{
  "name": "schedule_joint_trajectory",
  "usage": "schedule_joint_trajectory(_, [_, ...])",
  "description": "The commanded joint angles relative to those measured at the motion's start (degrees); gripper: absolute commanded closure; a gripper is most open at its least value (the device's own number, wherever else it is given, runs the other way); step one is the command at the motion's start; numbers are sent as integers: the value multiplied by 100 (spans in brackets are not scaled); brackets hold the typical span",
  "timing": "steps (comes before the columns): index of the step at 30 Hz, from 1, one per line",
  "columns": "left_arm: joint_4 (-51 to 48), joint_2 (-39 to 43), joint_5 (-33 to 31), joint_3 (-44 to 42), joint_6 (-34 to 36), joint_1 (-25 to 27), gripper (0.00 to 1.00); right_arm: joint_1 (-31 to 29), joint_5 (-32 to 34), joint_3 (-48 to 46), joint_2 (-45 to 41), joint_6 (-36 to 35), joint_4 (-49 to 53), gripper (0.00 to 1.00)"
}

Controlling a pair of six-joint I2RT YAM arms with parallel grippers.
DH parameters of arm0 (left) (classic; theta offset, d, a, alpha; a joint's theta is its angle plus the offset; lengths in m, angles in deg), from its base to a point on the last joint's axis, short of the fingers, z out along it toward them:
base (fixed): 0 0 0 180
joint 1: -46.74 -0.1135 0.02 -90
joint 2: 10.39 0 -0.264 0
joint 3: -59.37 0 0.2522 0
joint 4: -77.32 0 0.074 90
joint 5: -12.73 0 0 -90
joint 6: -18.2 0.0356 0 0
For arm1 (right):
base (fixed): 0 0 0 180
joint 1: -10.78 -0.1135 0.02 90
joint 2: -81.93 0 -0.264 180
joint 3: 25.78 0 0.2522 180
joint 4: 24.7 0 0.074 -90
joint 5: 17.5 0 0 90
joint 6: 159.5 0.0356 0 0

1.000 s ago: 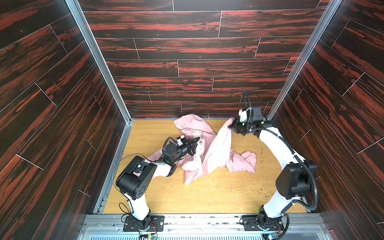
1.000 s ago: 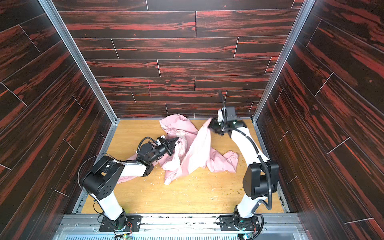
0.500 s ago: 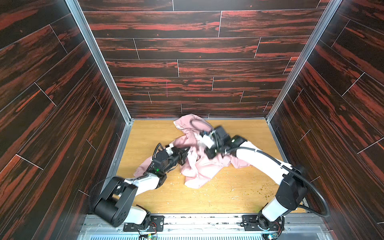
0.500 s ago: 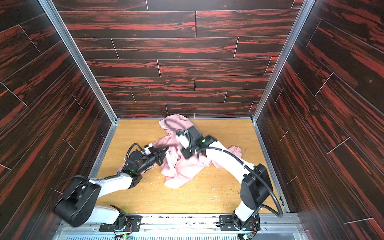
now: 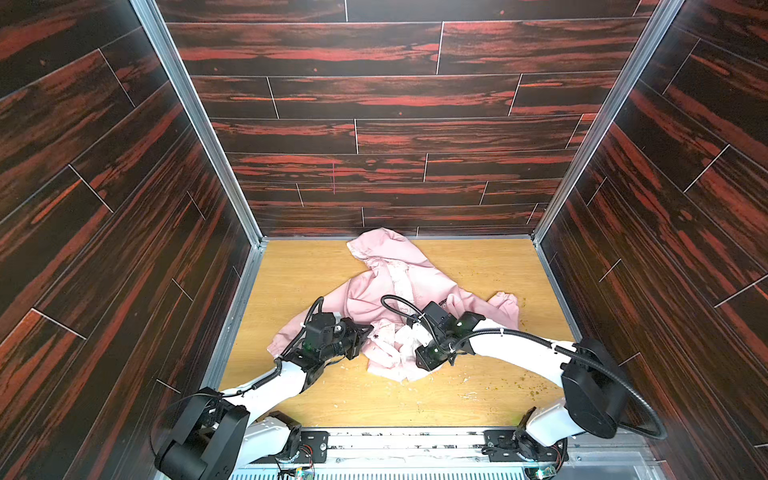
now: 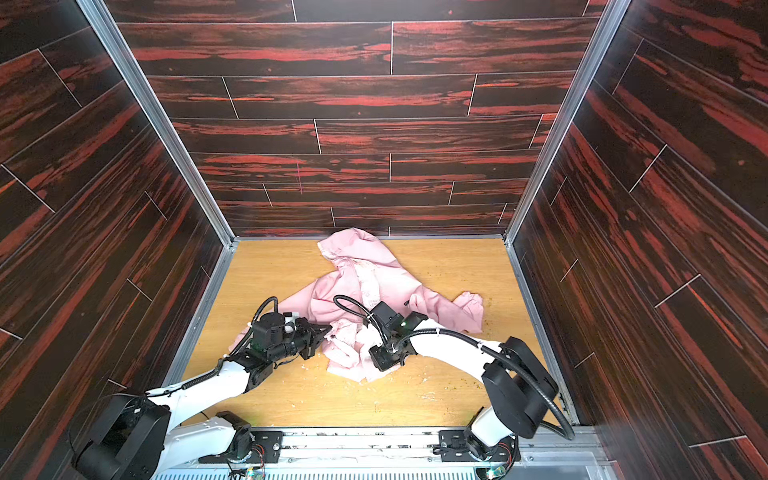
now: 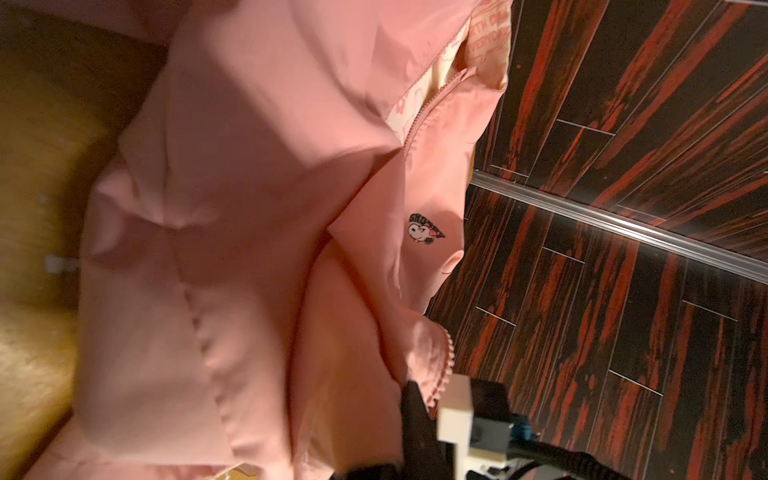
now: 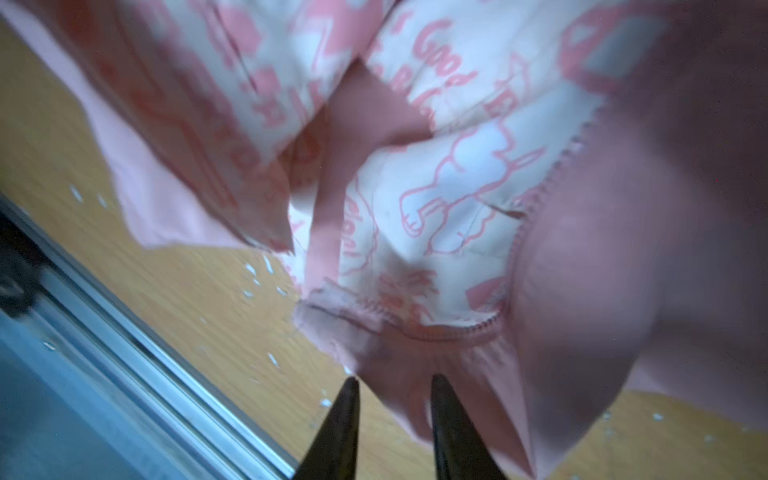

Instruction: Zip up the jacket

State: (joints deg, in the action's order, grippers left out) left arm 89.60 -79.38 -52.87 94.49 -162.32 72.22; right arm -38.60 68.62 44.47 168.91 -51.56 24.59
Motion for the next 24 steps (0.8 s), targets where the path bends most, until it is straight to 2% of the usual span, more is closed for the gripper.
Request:
schedule_joint_trajectory(1, [-131,-109,182,60,190,51,100,-1,-118,-162,-458,1080,-115,60])
schedule_joint_trajectory(5, [-288,-398,441,321,399,69,100,-1,-73,-222,-944,2004,124,55])
schedule_joint_trajectory(10, [-431,-806,740,651,666,86,100,-1,258,-145,-1316,3294,917,50])
schedule_joint_trajectory(14, [-362,-1165,972,815,792,81,100,1,512,-572,-1457,4015,1020,43])
schedule_joint_trajectory(19, [-83,-1481,1254,972,745,81,100,279,1226,-596,-1080,4162,965,30])
schedule_joint_trajectory(24, [-138,-1443,1304,1045,756,87,100,1095,972,-803,-712,3876,132,29])
